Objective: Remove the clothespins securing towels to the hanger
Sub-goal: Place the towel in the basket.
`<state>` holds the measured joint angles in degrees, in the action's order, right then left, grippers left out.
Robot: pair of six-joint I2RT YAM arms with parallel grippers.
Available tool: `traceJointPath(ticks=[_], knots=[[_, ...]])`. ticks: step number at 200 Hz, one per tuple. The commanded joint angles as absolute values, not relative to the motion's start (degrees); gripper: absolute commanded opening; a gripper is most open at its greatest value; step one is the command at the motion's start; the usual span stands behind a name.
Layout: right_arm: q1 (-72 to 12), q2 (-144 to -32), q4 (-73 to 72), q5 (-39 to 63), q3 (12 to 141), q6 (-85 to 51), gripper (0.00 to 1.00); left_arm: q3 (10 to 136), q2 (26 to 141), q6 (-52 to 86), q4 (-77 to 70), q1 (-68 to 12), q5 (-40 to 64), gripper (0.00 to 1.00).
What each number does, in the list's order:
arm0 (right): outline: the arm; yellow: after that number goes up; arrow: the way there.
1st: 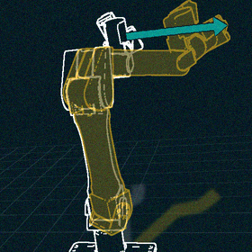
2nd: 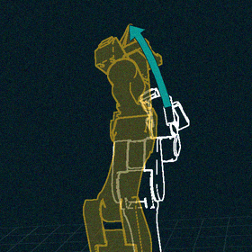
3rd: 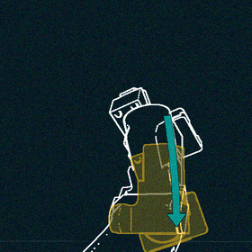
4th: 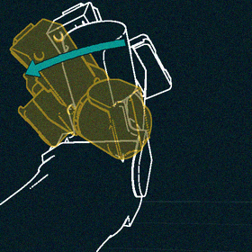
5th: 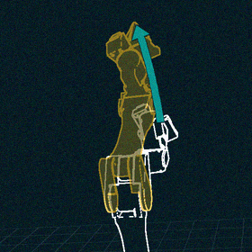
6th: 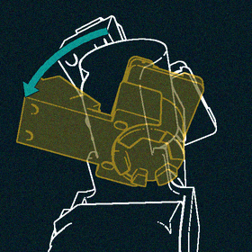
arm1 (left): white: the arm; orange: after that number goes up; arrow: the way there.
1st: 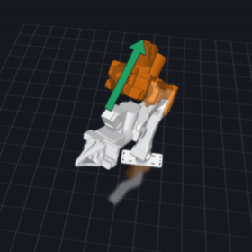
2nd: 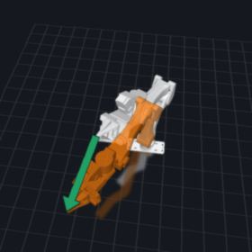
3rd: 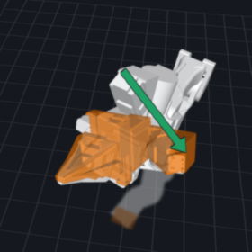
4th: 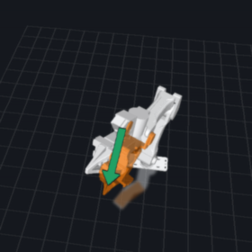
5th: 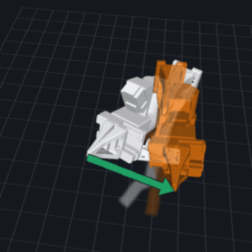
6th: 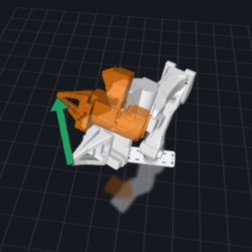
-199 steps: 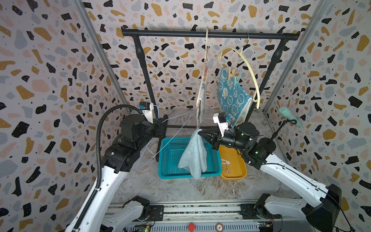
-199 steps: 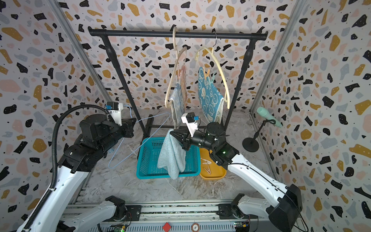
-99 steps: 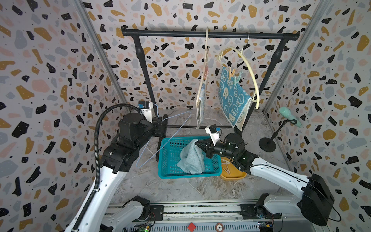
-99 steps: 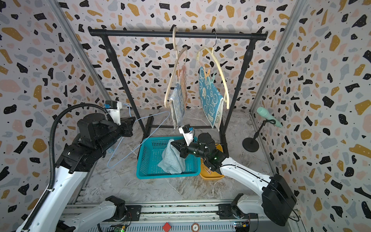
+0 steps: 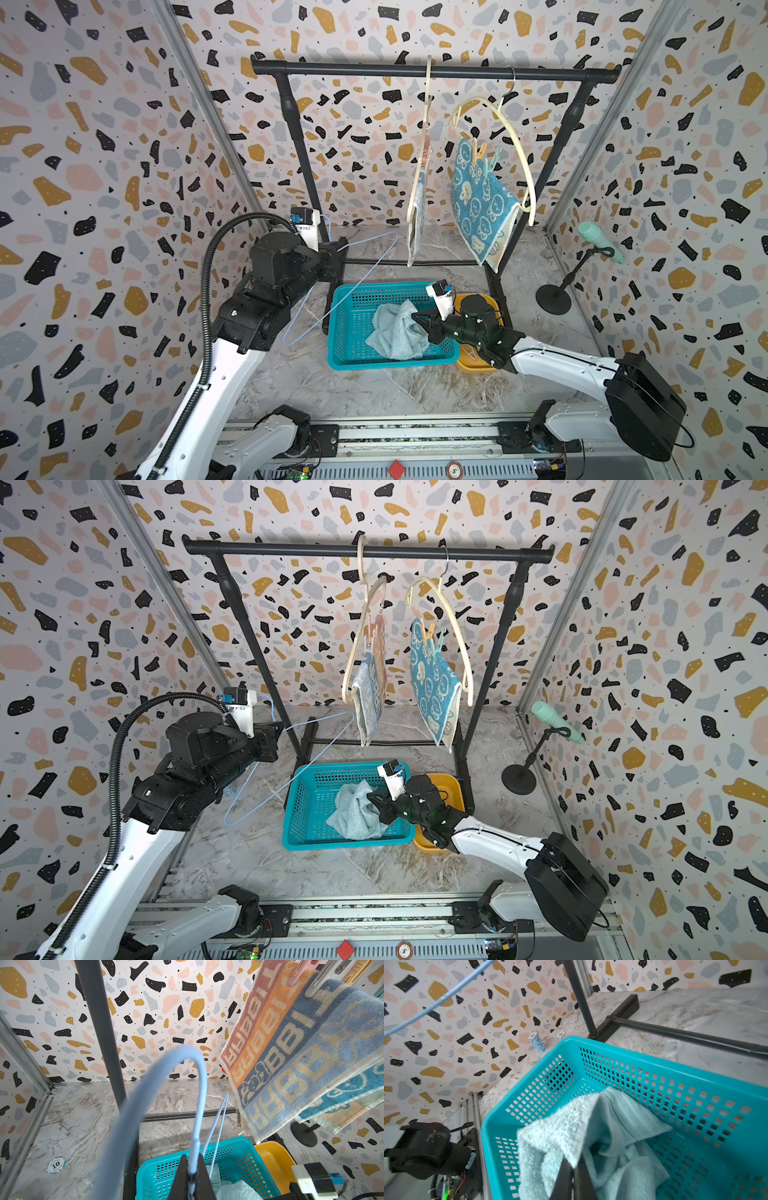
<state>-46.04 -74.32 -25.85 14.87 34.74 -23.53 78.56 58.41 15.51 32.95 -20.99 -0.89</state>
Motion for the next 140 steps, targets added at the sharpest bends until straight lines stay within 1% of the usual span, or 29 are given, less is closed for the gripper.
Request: traceJointPath(ticks=[1, 22, 65, 79, 100, 116, 120, 140], knots=[[-46.32, -74.09, -23.4, 10.08, 34.32, -23.75, 0.0, 78.95, 58.54, 14.25, 29.99, -20.69, -0.02, 0.0], [-46.32, -74.09, -21.01, 7.91, 33.88, -23.47, 0.0, 78.52, 58.58, 14.26, 29.54, -20.71, 0.09, 0.0], [-46.34, -73.66, -16.91, 3.7, 32.8, -23.96, 0.06, 77.54, 58.58, 13.86, 29.19, -20.67, 0.7, 0.0], [-46.34, -73.49, -16.03, 2.98, 32.64, -23.97, 0.06, 76.95, 58.28, 13.55, 29.03, -20.68, 0.79, 0.0], [-46.32, -73.31, -13.96, 2.44, 32.96, -24.17, 0.1, 75.41, 57.75, 13.37, 27.53, -20.7, 1.04, 0.0], [-46.32, -72.42, -12.76, 2.08, 32.88, -24.37, 0.18, 74.97, 57.96, 13.52, 26.88, -20.66, 1.54, 0.0], [-46.32, -71.99, -12.62, 2.17, 32.79, -24.44, 0.22, 74.9, 58.07, 13.59, 26.88, -20.66, 1.74, 0.0], [-46.33, -68.63, -11.63, 2.65, 32.83, -24.82, 0.48, 75.35, 58.67, 13.83, 27.11, -20.67, 2.6, 0.0]])
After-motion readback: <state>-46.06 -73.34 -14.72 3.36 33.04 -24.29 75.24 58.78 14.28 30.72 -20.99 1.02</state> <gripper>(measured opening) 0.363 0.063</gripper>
